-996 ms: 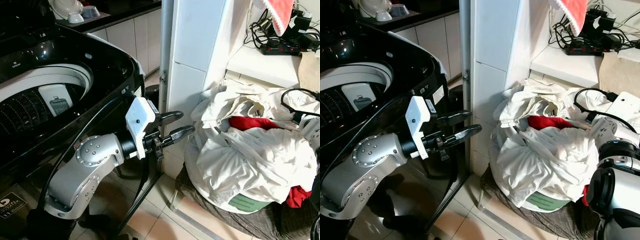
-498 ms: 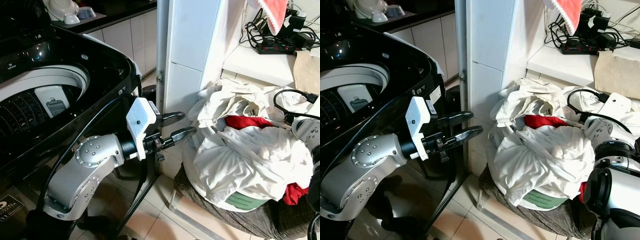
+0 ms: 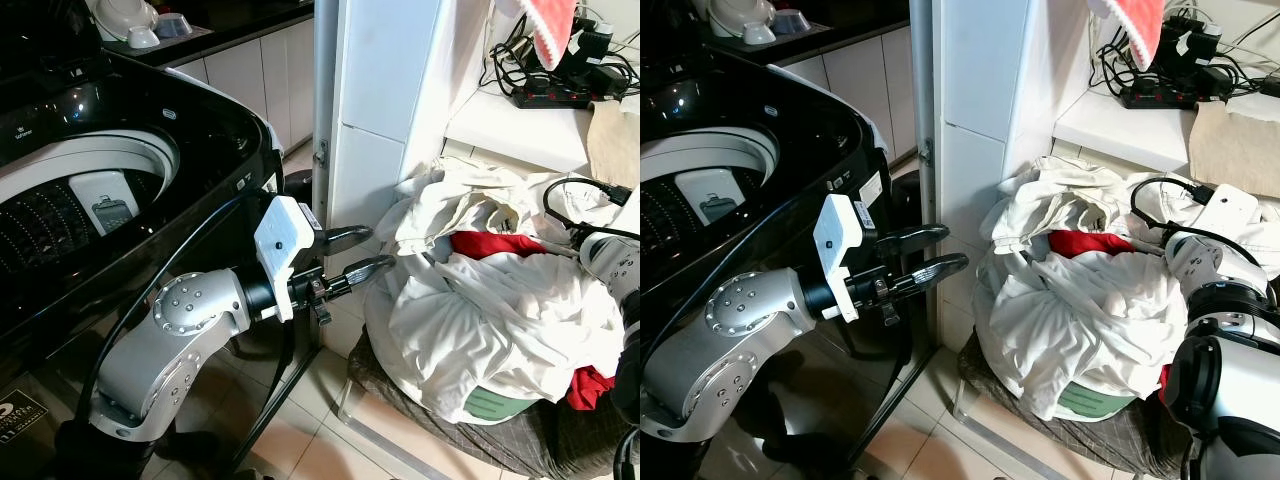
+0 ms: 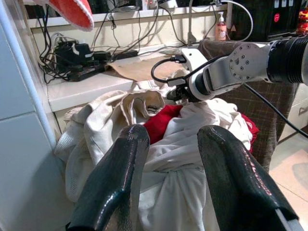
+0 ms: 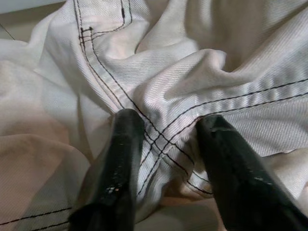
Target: Clothes washing
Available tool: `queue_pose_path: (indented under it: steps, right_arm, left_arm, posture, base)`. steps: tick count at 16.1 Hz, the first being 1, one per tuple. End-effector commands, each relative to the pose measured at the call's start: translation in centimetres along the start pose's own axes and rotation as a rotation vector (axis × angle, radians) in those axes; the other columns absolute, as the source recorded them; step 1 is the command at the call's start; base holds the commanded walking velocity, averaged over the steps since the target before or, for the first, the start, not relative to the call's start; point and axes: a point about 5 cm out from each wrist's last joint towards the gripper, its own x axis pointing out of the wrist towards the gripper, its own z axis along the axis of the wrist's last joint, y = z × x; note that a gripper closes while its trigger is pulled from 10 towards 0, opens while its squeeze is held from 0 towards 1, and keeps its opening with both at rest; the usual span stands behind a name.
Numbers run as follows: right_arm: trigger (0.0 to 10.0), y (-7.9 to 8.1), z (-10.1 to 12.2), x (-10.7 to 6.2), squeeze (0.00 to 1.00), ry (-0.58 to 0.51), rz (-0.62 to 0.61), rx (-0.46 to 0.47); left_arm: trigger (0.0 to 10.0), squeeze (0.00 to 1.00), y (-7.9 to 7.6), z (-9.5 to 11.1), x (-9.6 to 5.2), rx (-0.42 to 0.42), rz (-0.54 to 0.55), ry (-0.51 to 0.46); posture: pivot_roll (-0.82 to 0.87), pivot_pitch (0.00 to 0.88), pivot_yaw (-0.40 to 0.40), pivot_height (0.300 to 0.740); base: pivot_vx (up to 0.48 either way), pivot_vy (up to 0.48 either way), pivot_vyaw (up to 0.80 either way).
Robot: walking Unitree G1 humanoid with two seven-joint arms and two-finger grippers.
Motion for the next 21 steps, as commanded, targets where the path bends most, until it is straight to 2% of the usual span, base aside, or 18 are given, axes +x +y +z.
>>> queue_pose_path:
  steps: [1,9,14,16,19,20,21]
  right_arm:
    - [0.0,0.0,-0.8,0.1,0.00,0.017,0.003,-0.020]
    - [0.0,0.2,-0.6,0.1,0.00,0.003,0.006,-0.022]
    - [0.0,0.7,0.0,0.0,0.00,-0.066,0.038,-0.014]
    - [0.0,1.0,0.8,-0.2,0.00,-0.125,0.066,0.004]
    - [0.0,0.9,3.7,-1.0,0.00,-0.264,0.050,0.050]
    - [0.0,1.3,5.2,-1.5,0.00,-0.326,0.075,0.038]
    - [0.0,2.2,6.7,-2.4,0.00,-0.401,0.125,-0.012]
  left_arm:
    - [10.0,0.00,0.0,0.1,0.0,-0.002,0.000,-0.004]
    - [10.0,0.00,0.3,0.1,0.0,0.001,0.019,-0.008]
    - [10.0,0.00,0.7,0.2,0.1,0.015,0.055,-0.018]
    - [10.0,0.00,0.7,0.2,0.1,0.017,0.063,-0.022]
    - [10.0,0.00,1.1,0.4,0.2,0.028,0.107,-0.041]
    - [10.0,0.00,1.7,0.6,0.2,0.039,0.158,-0.063]
    - [10.0,0.00,2.6,1.0,0.1,0.058,0.236,-0.088]
  posture:
    - [-0.01,0.000,0.012,0.740]
    - [-0.01,0.000,0.011,0.740]
    - [-0.01,0.000,0.014,0.740]
    - [-0.01,0.000,0.014,0.740]
    - [-0.02,0.000,0.015,0.740]
    - [-0.02,0.000,0.016,0.740]
    - [-0.02,0.000,0.017,0.740]
  base:
    - [0.000,0.000,0.00]
    - [0.000,0.000,0.00]
    - [0.000,0.000,0.00]
    - [0.000,0.000,0.00]
    - [0.000,0.000,0.00]
    - [0.000,0.000,0.00]
    - [0.000,0.000,0.00]
